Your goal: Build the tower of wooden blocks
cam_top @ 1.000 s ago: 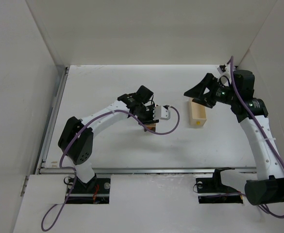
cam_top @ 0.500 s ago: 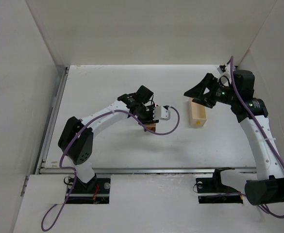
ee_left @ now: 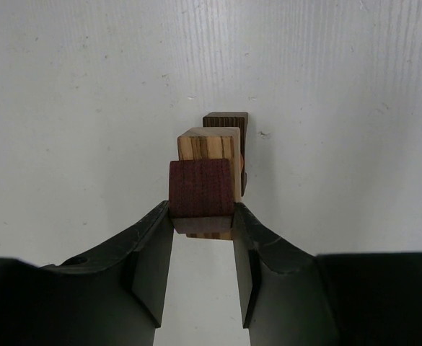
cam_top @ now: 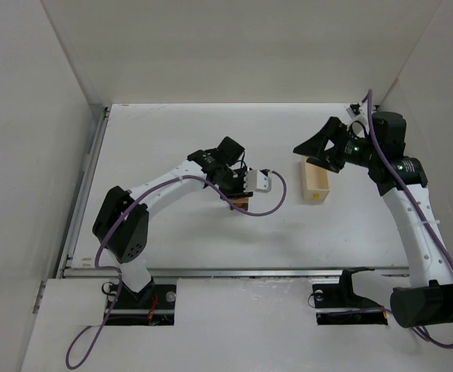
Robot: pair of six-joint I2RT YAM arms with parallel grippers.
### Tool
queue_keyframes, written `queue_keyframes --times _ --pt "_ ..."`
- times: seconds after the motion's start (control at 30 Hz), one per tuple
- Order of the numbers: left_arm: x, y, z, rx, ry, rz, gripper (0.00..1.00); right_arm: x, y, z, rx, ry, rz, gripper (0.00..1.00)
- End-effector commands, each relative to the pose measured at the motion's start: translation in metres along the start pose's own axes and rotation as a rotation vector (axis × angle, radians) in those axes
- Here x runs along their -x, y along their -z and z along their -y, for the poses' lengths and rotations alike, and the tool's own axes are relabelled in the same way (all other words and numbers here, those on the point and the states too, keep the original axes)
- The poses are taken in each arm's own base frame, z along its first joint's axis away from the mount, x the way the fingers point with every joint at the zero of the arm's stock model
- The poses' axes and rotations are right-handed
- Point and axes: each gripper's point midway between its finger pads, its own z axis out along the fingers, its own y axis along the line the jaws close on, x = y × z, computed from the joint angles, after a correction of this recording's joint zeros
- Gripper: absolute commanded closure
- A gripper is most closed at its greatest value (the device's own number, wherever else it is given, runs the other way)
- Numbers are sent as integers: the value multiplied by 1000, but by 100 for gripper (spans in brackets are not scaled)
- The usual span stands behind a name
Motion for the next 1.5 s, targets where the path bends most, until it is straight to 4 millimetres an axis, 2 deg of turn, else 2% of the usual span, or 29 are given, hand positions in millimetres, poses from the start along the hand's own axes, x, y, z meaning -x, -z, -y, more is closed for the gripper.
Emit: queue_keyframes --times 0.0,0.37,1.47 --pt "6 8 3 -8 -16 15 68 3 4 -2 7 31 21 15" --pt "6 8 3 -8 -16 15 63 3 4 -2 7 31 21 15" --pt "16 10 -12 65 74 42 63 1 2 1 2 35 15 15"
